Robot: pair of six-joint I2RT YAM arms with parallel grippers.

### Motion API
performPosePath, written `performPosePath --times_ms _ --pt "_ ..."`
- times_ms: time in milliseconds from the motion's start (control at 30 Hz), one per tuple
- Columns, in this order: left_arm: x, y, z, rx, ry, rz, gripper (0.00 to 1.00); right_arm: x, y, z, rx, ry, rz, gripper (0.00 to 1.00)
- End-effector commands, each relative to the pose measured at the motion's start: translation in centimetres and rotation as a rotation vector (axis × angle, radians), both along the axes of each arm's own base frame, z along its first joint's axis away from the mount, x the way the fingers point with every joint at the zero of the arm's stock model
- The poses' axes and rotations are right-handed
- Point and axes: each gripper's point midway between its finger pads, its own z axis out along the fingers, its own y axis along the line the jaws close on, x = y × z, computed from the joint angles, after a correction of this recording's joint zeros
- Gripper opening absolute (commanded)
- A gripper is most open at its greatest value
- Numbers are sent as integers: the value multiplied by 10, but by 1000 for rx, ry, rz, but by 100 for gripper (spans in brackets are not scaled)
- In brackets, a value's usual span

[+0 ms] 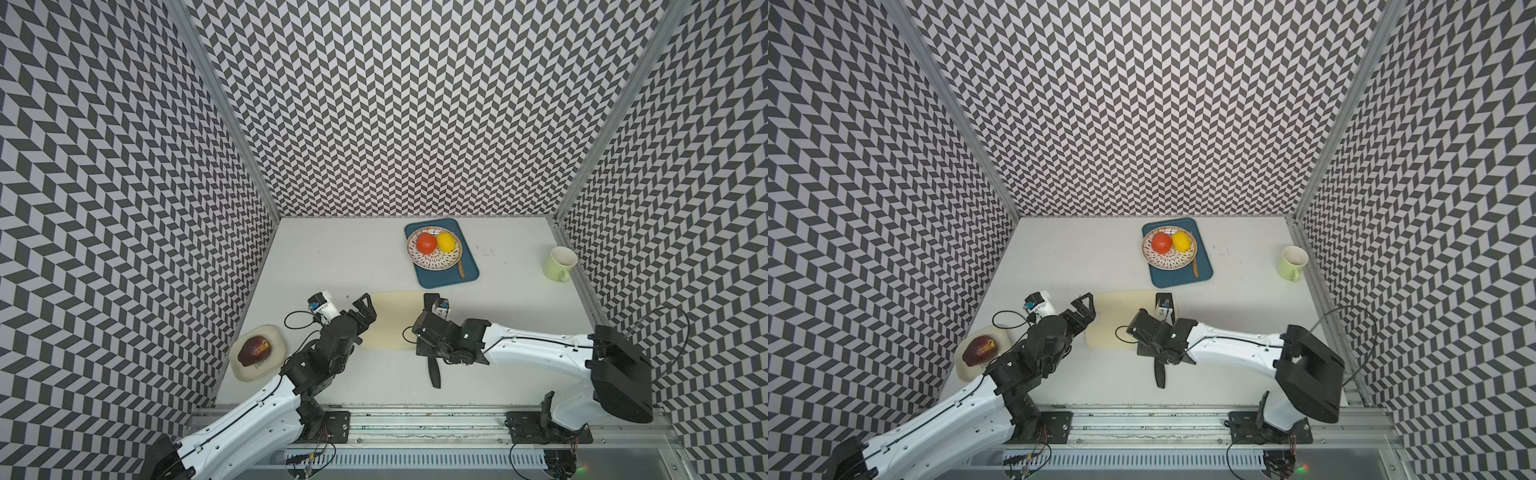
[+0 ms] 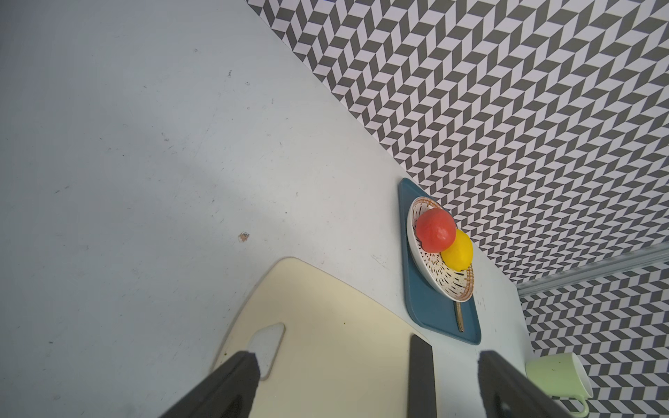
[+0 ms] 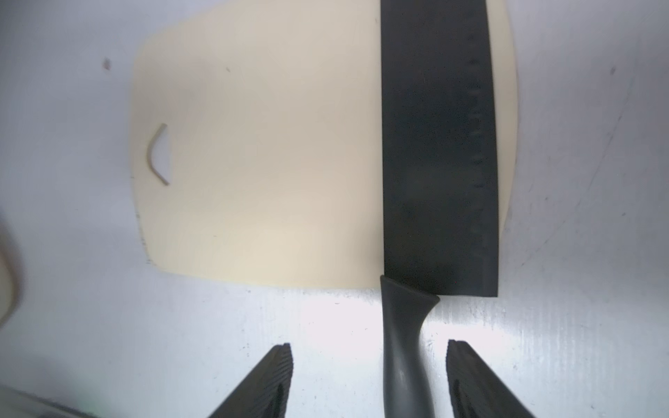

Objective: Align the knife with the edge of the cutting board
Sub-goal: Place the knife at the edge of the cutting board, then reset both arms

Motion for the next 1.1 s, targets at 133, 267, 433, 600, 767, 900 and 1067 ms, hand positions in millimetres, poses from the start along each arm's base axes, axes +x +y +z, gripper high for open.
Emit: performPosePath --times_ms 133,267,433,600,767,900,1067 --pt "2 2 9 41 -34 3 100 23 -17 39 83 -170 27 79" --pt "4 4 7 61 -38 18 100 36 -29 53 91 -231 18 86" --pt "8 0 7 95 -53 1 100 59 -47 84 152 -399 2 100" --pt "14 15 -4 146 -41 92 100 81 -88 137 201 -679 -123 100" --pt "22 23 -11 155 -31 160 100 87 -139 173 191 -939 -276 100" --pt "31 27 -11 124 -30 238 100 95 -165 193 97 -1061 -290 100" --pt "45 32 6 189 -66 325 100 124 -194 192 23 -1070 -318 100"
